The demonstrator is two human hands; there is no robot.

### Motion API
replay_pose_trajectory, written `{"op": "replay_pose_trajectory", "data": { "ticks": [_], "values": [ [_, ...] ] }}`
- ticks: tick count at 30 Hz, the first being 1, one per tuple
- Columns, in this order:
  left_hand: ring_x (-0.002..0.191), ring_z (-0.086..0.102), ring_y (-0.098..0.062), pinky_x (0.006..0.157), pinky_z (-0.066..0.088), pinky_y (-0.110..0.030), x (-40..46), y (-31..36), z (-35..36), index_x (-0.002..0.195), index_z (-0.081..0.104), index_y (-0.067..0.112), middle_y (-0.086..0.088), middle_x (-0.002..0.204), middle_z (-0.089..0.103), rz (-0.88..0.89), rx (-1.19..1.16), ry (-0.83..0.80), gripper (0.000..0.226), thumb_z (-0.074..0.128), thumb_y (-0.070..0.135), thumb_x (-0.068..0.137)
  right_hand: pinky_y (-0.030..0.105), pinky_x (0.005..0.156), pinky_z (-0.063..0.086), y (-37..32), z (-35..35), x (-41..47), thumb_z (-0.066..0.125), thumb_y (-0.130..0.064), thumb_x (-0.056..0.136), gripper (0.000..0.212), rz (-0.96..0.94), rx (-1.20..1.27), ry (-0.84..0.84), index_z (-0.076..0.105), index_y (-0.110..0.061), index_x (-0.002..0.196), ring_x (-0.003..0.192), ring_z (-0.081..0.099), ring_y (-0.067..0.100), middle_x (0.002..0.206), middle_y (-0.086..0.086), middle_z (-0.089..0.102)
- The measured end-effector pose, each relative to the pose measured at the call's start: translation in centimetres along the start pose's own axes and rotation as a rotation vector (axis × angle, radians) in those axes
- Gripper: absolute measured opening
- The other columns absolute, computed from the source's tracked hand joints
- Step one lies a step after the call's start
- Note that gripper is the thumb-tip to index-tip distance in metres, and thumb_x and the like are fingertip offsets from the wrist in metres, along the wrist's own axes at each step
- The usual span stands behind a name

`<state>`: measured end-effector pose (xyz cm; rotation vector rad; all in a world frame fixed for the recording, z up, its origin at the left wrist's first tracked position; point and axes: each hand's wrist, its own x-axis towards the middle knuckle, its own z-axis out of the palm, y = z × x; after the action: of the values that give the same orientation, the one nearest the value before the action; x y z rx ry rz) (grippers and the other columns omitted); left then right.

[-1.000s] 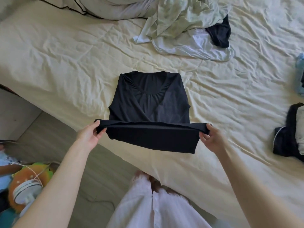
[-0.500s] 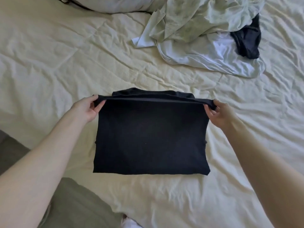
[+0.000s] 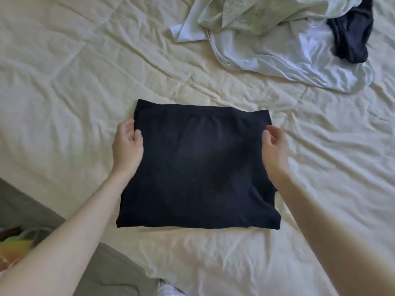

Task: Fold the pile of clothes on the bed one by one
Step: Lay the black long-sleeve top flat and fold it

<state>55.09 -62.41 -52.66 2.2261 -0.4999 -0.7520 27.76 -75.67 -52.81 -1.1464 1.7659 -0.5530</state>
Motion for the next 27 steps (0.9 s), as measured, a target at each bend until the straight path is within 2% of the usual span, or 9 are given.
{"op": "replay_pose_trajectory", "data": {
  "ticks": [3, 6, 8, 11, 15, 18, 22, 24, 27],
  "values": [
    [0.143, 0.020, -0.015, 0.114, 0.019, -0.032, -6.7, -3.8, 1.3, 0.143, 0.038, 0.015, -0.003, 0.153, 0.029, 0.420, 0.397, -0.249, 0.043, 0.041, 0.019, 0.100, 0.037, 0.114, 0.025, 4.6, 1.0, -6.1, 0.050, -0.018, 0.097, 0.036, -0.490, -0.508, -0.168, 0.052, -0.012, 0.133, 0.138, 0.034, 0.019, 0.143, 0.003, 0.045],
    [0.143, 0.022, -0.030, 0.113, 0.019, -0.051, -12.2, -7.4, 2.9, 0.143, 0.040, 0.018, -0.009, 0.153, 0.029, 0.652, 0.748, -0.455, 0.047, 0.035, 0.028, 0.097, 0.053, 0.112, 0.023, 9.1, 1.9, -11.1, 0.050, -0.022, 0.095, 0.042, -0.715, -0.801, -0.310, 0.051, -0.012, 0.135, 0.138, 0.034, 0.030, 0.146, 0.012, 0.042],
    [0.139, 0.029, -0.033, 0.110, 0.022, -0.056, -13.7, -9.0, 3.1, 0.142, 0.042, 0.021, -0.009, 0.151, 0.033, 0.642, 0.864, -0.515, 0.050, 0.029, 0.035, 0.095, 0.055, 0.109, 0.024, 11.5, 1.7, -12.7, 0.042, -0.031, 0.095, 0.045, -0.714, -0.925, -0.376, 0.050, -0.016, 0.137, 0.137, 0.036, 0.030, 0.146, 0.010, 0.042],
    [0.140, 0.028, -0.032, 0.111, 0.020, -0.054, -12.3, -11.0, 1.1, 0.144, 0.035, 0.022, -0.007, 0.152, 0.032, 0.521, 1.010, -0.487, 0.056, 0.011, 0.043, 0.098, 0.050, 0.113, 0.020, 14.1, -1.4, -11.8, 0.038, -0.039, 0.098, 0.048, -0.546, -1.088, -0.375, 0.041, -0.021, 0.143, 0.139, 0.032, 0.027, 0.151, 0.008, 0.035],
    [0.144, 0.014, -0.025, 0.114, 0.009, -0.051, -9.7, -12.7, -2.9, 0.147, 0.019, 0.023, -0.001, 0.155, 0.015, 0.431, 1.097, -0.410, 0.056, 0.007, 0.046, 0.097, 0.042, 0.118, -0.003, 16.0, -7.3, -9.2, -0.010, -0.059, 0.091, 0.064, -0.353, -1.299, -0.412, 0.000, -0.031, 0.147, 0.146, 0.000, 0.015, 0.159, -0.003, 0.001],
    [0.144, 0.012, -0.035, 0.113, 0.015, -0.052, -9.3, -12.5, -4.4, 0.149, 0.020, 0.018, -0.013, 0.157, 0.013, 0.312, 0.982, -0.293, 0.052, 0.034, 0.034, 0.102, 0.045, 0.117, -0.002, 15.5, -8.5, -9.1, -0.012, -0.057, 0.089, 0.070, -0.330, -1.326, -0.397, 0.008, -0.029, 0.150, 0.147, 0.001, 0.021, 0.159, -0.001, 0.002],
    [0.131, 0.033, -0.039, 0.101, 0.035, -0.051, -10.7, -11.5, -5.0, 0.136, 0.044, 0.003, -0.024, 0.140, 0.037, 0.028, 0.603, -0.004, 0.046, 0.053, 0.020, 0.094, 0.051, 0.117, 0.001, 14.3, -6.8, -11.0, 0.030, -0.037, 0.100, 0.054, -0.301, -1.145, -0.232, 0.019, -0.022, 0.151, 0.146, -0.001, 0.020, 0.159, 0.005, 0.003],
    [0.117, 0.044, -0.035, 0.094, 0.039, -0.046, -11.9, -11.3, -4.7, 0.130, 0.047, 0.003, -0.020, 0.127, 0.047, -0.148, 0.410, 0.091, 0.043, 0.055, 0.024, 0.094, 0.053, 0.115, 0.008, 13.7, -5.2, -12.8, 0.046, -0.030, 0.098, 0.053, -0.425, -1.069, -0.225, 0.029, -0.019, 0.148, 0.145, 0.008, 0.022, 0.157, 0.009, 0.016],
    [0.103, 0.056, -0.024, 0.090, 0.046, -0.037, -13.2, -11.1, -3.9, 0.127, 0.047, 0.005, -0.007, 0.114, 0.057, -0.505, 0.044, 0.091, 0.047, 0.056, 0.035, 0.093, 0.058, 0.108, 0.025, 13.6, -2.4, -15.5, 0.060, -0.028, 0.088, 0.055, -0.676, -1.066, -0.288, 0.046, -0.016, 0.139, 0.139, 0.031, 0.029, 0.148, 0.012, 0.038]
  ]
}}
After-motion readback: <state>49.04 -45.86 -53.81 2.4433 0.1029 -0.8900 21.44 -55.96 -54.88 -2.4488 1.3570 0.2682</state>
